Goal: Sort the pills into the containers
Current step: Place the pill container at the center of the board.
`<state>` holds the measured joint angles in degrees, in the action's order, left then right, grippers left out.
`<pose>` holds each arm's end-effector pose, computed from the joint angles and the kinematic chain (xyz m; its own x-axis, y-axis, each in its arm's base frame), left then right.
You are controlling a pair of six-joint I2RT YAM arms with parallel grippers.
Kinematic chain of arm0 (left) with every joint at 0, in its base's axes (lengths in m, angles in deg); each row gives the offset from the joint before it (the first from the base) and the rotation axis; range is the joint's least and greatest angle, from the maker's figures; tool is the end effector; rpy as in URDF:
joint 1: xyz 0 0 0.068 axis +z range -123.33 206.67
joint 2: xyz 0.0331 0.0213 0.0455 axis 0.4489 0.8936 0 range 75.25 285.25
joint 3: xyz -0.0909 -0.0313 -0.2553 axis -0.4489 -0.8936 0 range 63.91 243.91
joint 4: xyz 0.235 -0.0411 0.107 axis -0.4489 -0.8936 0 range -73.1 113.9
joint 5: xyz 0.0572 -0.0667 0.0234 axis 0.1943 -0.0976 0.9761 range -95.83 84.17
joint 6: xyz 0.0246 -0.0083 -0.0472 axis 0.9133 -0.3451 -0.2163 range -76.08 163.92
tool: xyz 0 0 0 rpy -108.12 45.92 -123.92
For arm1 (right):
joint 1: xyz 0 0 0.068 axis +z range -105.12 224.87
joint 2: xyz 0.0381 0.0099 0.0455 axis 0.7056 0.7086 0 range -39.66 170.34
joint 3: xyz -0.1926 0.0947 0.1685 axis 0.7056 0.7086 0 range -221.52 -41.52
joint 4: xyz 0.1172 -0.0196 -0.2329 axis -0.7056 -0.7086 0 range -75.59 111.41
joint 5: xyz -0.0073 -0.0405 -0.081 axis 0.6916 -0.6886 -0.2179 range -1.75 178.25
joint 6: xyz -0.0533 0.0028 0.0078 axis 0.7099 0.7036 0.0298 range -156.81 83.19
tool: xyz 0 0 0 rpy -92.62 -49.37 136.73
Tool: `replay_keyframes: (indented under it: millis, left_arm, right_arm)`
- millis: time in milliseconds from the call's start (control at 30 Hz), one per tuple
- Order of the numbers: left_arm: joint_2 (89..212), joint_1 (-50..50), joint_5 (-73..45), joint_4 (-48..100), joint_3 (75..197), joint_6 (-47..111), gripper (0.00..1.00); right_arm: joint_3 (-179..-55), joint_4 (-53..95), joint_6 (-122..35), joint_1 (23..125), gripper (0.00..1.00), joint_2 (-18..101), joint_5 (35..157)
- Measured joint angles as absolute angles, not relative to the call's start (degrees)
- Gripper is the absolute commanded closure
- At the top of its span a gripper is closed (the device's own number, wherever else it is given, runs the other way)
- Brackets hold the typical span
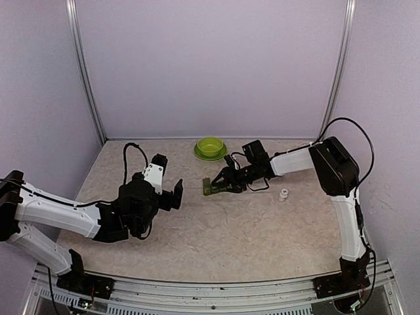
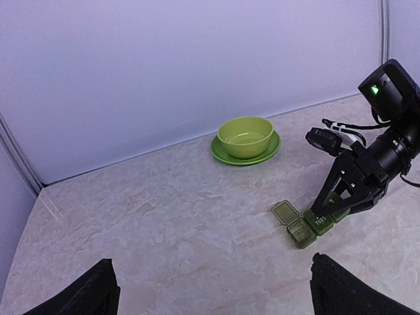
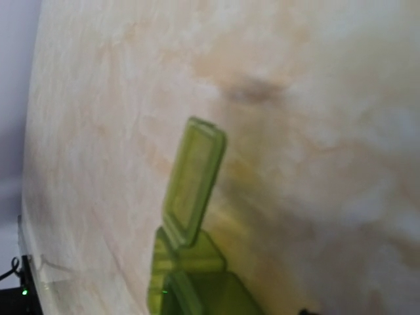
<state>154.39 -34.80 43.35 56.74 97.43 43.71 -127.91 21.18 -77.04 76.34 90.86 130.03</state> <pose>0.1570 -0.2326 0.2181 -0.1064 0.1907 -0.9759 0.2213 0.9614 0.1638 0.3980 0.2714 0.1164 -0.9691 -0.0284 -0.2450 -0.2222 0.5315 0.8174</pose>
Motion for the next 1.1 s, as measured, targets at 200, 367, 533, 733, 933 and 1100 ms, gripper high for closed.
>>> replay_keyframes:
  millis: [200,367,533,733,933,1100]
  left_arm:
    - [154.4,-34.8,43.3,56.7,97.4,43.7,0.01]
    - [154.4,-34.8,43.3,56.7,97.4,43.7,0.01]
    - [154.4,-34.8,43.4,56.7,97.4,43.7,0.01]
    - [154.4,-34.8,43.4,56.7,97.4,43.4,0.01]
    - [154.4,-34.8,43.4,56.7,97.4,43.1,0.01]
    - [155.2,-34.8,43.7,56.5,97.4,42.8,0.01]
  right_arm:
    - [-127.9,16.9,-74.1,75.7,0.37,89.1,126.4]
    - [-128.0,13.7,-71.7,75.5,0.36,87.8,122.8]
    - [-128.0,10.9,-69.4,75.4,0.34,86.7,119.1]
    - [-127.9,6.9,-66.3,75.3,0.29,84.9,114.0]
    - [-126.8,3.6,-61.8,76.2,0.22,82.8,108.0]
    - [-126.0,2.1,-58.6,78.9,0.17,81.9,102.2]
